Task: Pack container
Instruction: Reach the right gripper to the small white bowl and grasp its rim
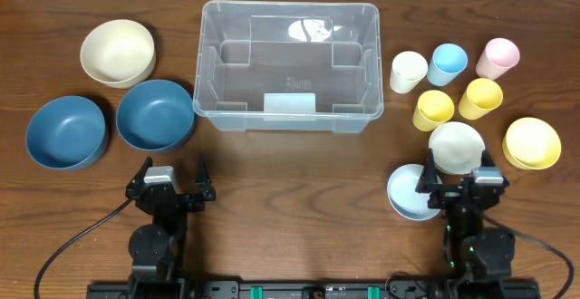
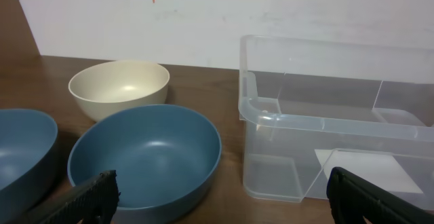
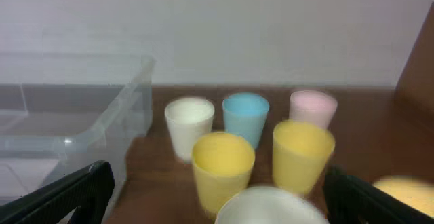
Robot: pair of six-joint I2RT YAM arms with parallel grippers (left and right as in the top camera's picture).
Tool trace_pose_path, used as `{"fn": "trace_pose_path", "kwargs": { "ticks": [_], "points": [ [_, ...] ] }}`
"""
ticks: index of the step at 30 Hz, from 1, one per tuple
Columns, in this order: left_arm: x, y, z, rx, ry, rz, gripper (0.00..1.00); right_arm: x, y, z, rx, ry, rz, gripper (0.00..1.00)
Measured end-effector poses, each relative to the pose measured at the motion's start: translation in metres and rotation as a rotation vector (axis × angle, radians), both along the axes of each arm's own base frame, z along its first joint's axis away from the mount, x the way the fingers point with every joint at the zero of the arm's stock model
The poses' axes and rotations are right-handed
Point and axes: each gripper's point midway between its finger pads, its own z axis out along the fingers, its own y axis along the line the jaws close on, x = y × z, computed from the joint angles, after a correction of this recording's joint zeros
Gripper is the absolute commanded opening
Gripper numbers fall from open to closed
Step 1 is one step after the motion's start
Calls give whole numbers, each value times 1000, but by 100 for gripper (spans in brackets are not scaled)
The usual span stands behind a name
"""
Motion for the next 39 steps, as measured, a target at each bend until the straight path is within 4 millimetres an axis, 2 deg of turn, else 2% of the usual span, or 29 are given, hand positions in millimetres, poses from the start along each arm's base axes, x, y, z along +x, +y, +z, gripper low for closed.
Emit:
{"fn": "trace_pose_path", "kwargs": {
  "ticks": [4,7,10,13,15,20,23,26,35,39],
  "points": [
    [0,0,0,0,0,0,98,-10,1,2,62,200,-2,99],
    [0,0,0,1,0,0,98,-15,5,22,91,346,9,99],
    [0,0,0,2,0,0,98,-17,15,42,119,491,52,99],
    [0,0,0,2,0,0,98,-19,29,53,153,615,114,99],
    [0,0,0,2,0,-1,98,-22,39,53,181,695,160,99],
    [0,0,0,2,0,0,98,-47,48,14,232,979,176,97],
    [0,0,0,2,0,-1,98,-64,40,-9,277,1147,75,95],
    [0,0,0,2,0,0,98,-71,34,-26,358,1241,-62,93],
    [0,0,0,2,0,0,98,-77,14,-75,548,1263,-422,88],
    [0,0,0,2,0,0,98,-75,7,-95,576,1227,-498,84]
  ]
}}
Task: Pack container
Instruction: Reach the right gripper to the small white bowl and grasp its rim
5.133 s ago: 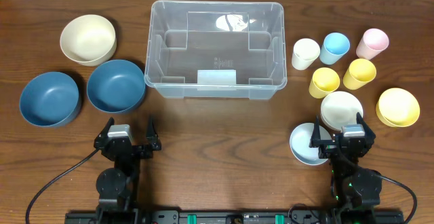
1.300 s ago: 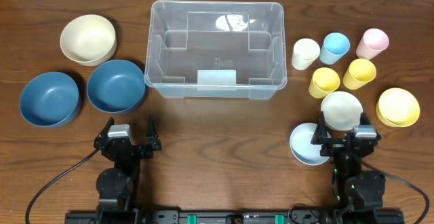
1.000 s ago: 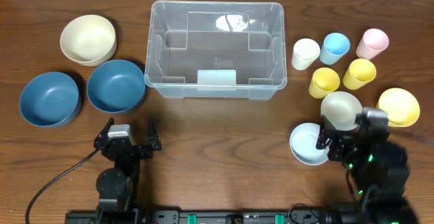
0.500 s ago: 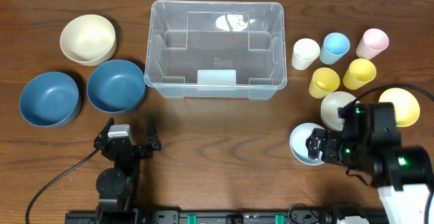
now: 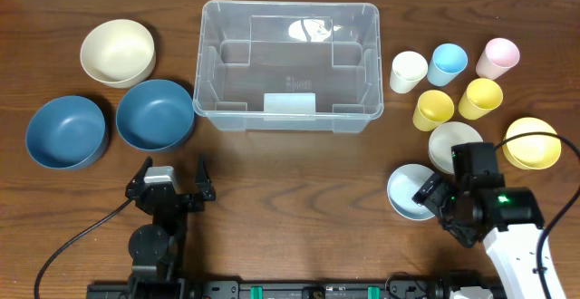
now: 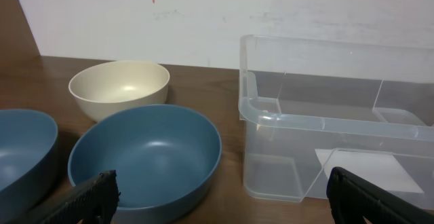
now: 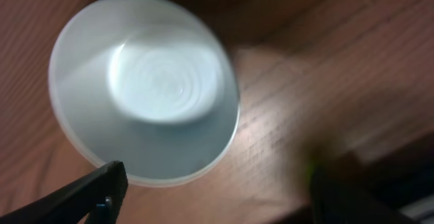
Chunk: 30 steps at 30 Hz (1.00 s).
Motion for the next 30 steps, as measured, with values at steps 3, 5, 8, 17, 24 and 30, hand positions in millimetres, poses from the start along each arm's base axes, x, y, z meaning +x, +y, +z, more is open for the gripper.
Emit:
{"fn": "trace_pose_path", "kwargs": {
  "ticks": [3,5,8,17,24,30],
  "points": [
    [0,0,0,0,0,0,98,2,-4,-15,-20,-14,-27,81],
    [0,0,0,0,0,0,98,0,-7,-26,-34,-14,-41,77],
    [0,0,0,0,0,-1,98,1,-10,-40,-46,-33,-49,74],
    [0,0,0,0,0,0,98,-1,-10,-70,-43,-62,-58,30],
    [0,0,0,0,0,0,98,5,-7,-70,-26,-94,-41,1],
    [0,0,0,0,0,0,98,17,5,-67,22,-143,45,1]
  ]
}}
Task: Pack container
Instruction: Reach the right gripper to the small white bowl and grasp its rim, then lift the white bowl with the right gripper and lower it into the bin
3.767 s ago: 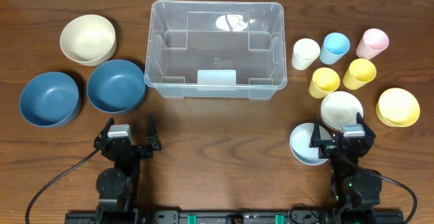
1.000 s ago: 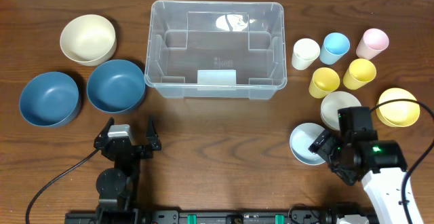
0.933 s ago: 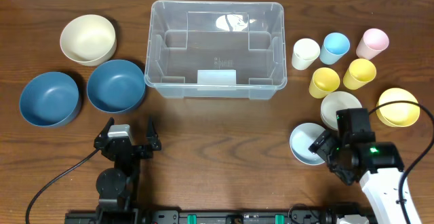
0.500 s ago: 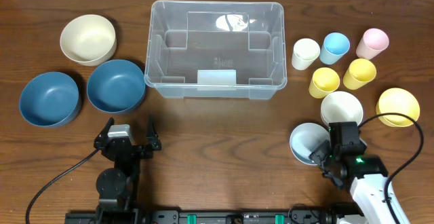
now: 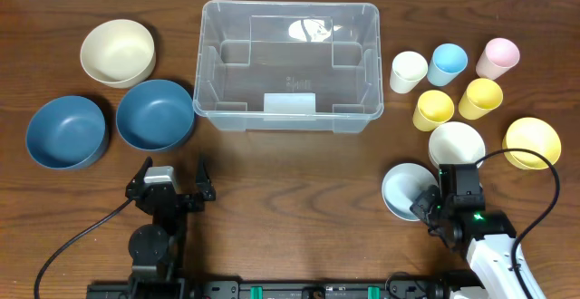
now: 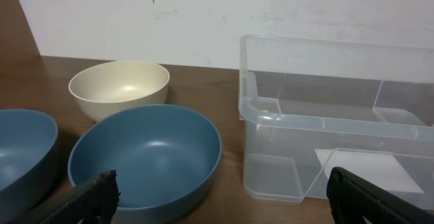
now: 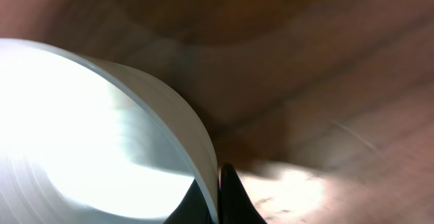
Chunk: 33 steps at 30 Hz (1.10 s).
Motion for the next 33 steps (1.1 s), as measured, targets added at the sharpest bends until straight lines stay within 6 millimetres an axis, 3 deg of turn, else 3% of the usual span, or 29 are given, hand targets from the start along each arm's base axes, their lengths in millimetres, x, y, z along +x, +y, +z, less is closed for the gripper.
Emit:
{"fn": "trace_pose_path", "kwargs": {
  "ticks": [4,7,17,22,30,33],
  "points": [
    [0,0,0,0,0,0,98,3,14,5,30,-13,101,1],
    [0,0,0,0,0,0,98,11,31,21,43,-37,206,1],
    [0,0,0,0,0,1,98,44,118,124,35,-127,651,1],
    [0,0,0,0,0,0,98,57,157,163,4,-102,816,1],
    [0,0,0,0,0,0,98,133,206,236,-40,-208,897,1],
    [0,0,0,0,0,0,98,167,214,256,-78,-276,880,1]
  ]
}}
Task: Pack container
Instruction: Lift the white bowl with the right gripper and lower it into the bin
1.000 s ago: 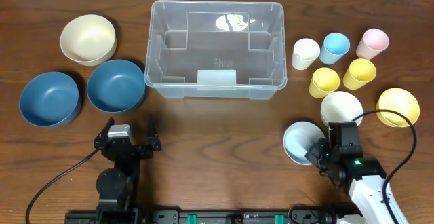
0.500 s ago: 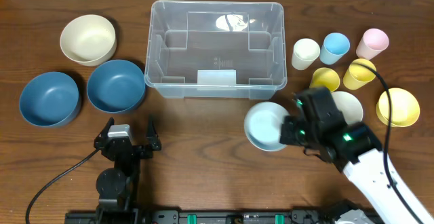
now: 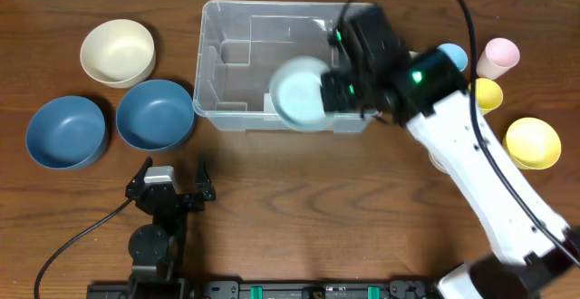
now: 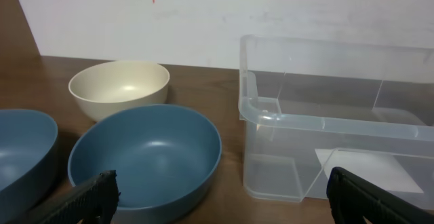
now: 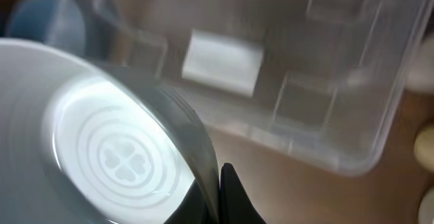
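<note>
My right gripper (image 3: 333,91) is shut on the rim of a light-blue bowl (image 3: 302,93), held tilted over the front edge of the clear plastic container (image 3: 227,27). In the right wrist view the bowl (image 5: 102,149) fills the lower left, its rim pinched at my right gripper (image 5: 218,183), with the container (image 5: 325,81) below and beyond. My left gripper (image 3: 173,168) rests open at the table's front, holding nothing; in its own view the left gripper (image 4: 224,207) faces a dark blue bowl (image 4: 146,156) and the container (image 4: 325,122).
A cream bowl (image 3: 117,52) and two dark blue bowls (image 3: 155,114) (image 3: 65,132) stand left of the container. Right of it are a pink cup (image 3: 497,57), a yellow cup (image 3: 487,91) and a yellow bowl (image 3: 532,142); my right arm hides other cups.
The right gripper, then pinched on the light-blue bowl's rim low at the front right of the table, now holds that bowl raised over the container's front edge. The left arm has not moved.
Both grippers first sat open at the table's front, the light-blue bowl beside the right one. Then the right gripper was open over that bowl, then shut on its rim. Now the bowl is off the table and over the container.
</note>
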Robot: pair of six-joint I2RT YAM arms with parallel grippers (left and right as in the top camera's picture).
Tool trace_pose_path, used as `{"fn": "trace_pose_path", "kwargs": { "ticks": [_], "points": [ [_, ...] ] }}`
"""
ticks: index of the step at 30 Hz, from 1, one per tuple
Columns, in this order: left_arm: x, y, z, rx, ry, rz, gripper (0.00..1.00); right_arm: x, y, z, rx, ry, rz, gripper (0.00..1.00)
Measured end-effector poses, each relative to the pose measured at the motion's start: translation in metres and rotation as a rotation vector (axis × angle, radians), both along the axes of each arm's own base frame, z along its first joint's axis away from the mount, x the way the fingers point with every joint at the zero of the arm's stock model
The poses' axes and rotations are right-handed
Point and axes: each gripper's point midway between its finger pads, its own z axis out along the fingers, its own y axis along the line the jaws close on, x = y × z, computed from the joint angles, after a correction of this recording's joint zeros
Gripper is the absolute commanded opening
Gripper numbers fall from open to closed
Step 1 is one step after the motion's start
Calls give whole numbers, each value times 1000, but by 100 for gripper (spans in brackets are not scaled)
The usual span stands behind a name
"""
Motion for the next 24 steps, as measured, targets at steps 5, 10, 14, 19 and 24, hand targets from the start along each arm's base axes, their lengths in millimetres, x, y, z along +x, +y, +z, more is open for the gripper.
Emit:
{"fn": "trace_pose_path", "kwargs": {
  "ticks": [5,10,14,19,24],
  "points": [
    [0,0,0,0,0,0,98,52,-7,6,-69,-113,-92,1],
    [0,0,0,0,0,0,98,95,-28,-23,-178,-154,-198,2],
    [0,0,0,0,0,0,98,122,-40,-60,-240,-136,-249,1],
    [0,0,0,0,0,0,98,146,-53,-98,-277,-112,-289,1],
    [0,0,0,0,0,0,98,164,-57,-125,-293,-110,-297,1]
  ]
}}
